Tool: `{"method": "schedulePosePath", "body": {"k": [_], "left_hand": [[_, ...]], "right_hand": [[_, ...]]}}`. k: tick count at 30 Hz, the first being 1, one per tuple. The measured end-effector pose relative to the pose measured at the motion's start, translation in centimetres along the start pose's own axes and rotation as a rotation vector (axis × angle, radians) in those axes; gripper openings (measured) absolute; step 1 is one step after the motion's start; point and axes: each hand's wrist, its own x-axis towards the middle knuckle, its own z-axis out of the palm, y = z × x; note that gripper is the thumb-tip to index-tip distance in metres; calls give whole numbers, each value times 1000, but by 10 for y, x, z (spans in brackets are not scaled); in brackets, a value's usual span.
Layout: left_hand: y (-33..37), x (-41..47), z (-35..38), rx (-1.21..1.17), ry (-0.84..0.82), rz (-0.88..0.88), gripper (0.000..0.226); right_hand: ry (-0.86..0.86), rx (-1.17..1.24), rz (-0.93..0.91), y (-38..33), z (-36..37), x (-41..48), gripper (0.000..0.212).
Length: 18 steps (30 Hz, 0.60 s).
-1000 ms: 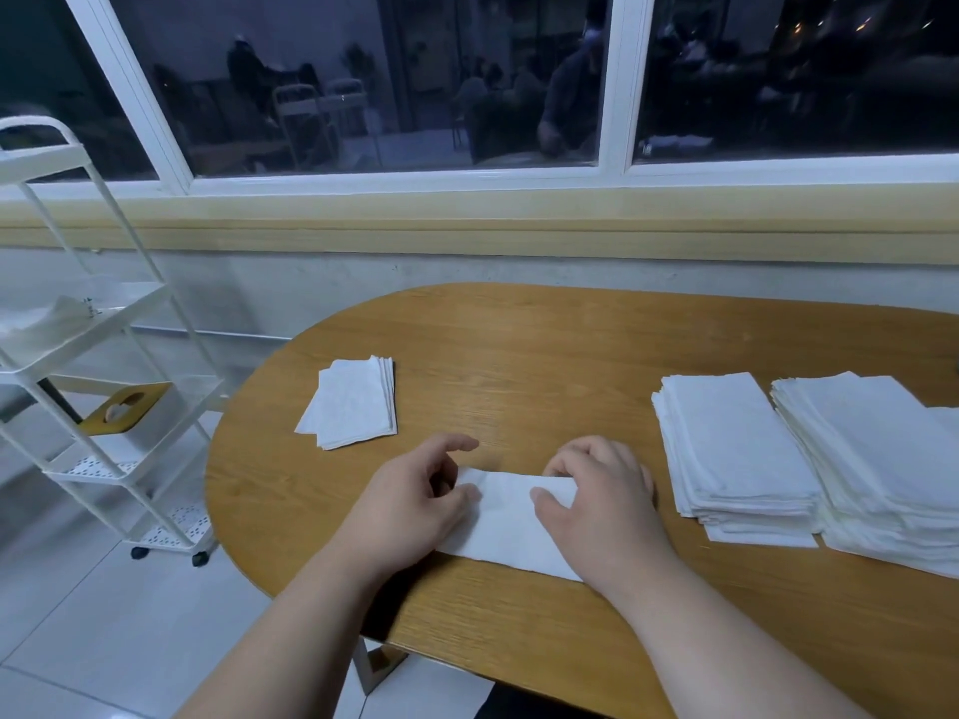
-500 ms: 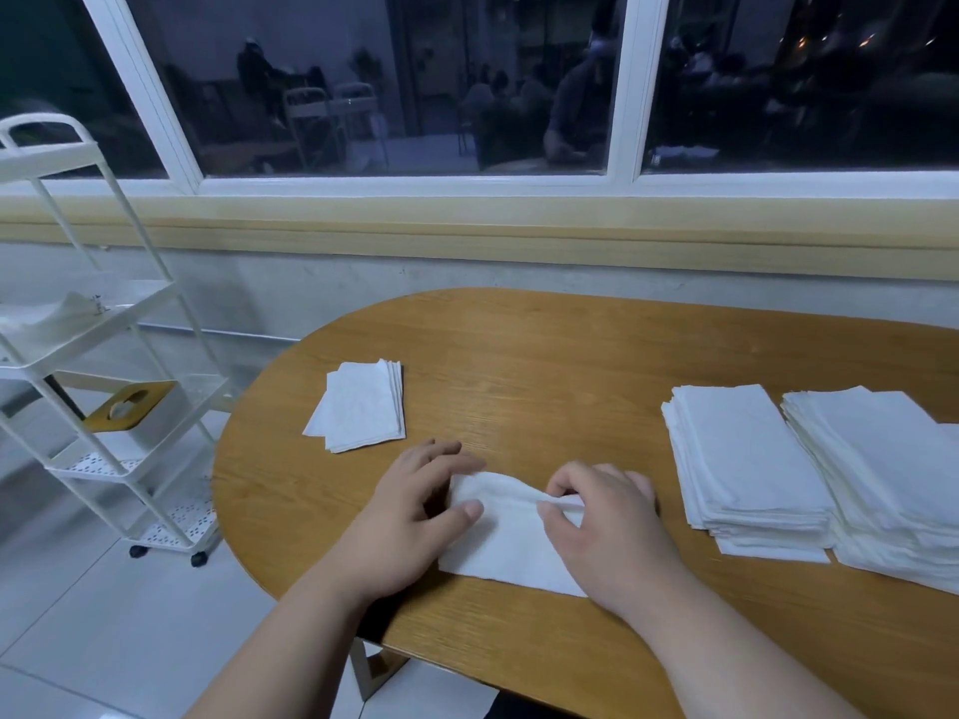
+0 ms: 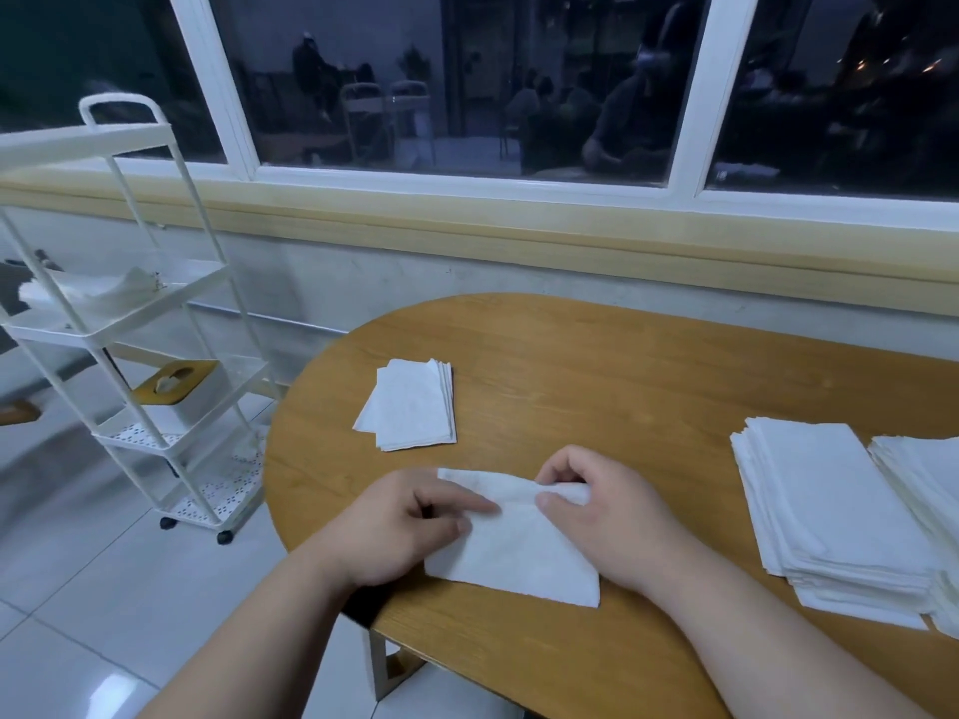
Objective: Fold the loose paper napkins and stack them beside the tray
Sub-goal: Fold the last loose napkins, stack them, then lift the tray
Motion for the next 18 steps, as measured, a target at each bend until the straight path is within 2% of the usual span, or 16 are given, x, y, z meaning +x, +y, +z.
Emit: {"method": "schedulePosePath", "body": {"k": [2, 4, 7, 10, 13, 18], "left_hand": [[-9, -3, -8, 8, 23, -50, 44], [-12, -5, -9, -50, 73, -66, 40], [-13, -4, -5, -54, 111, -56, 42], [-16, -5, -4, -29, 136, -42, 47], [-18, -8, -4, -17, 184, -29, 47], [-15, -7, -5, -15, 235, -49, 42]], "right_hand": [[78, 23, -45, -8, 2, 17, 11], [116, -9, -101, -17, 8, 39, 13], [23, -192, -209, -33, 26, 78, 6], [-118, -370, -308, -44, 53, 112, 20], [-218, -453, -357, -50, 70, 130, 22], [-243, -533, -394, -54, 76, 144, 16]]}}
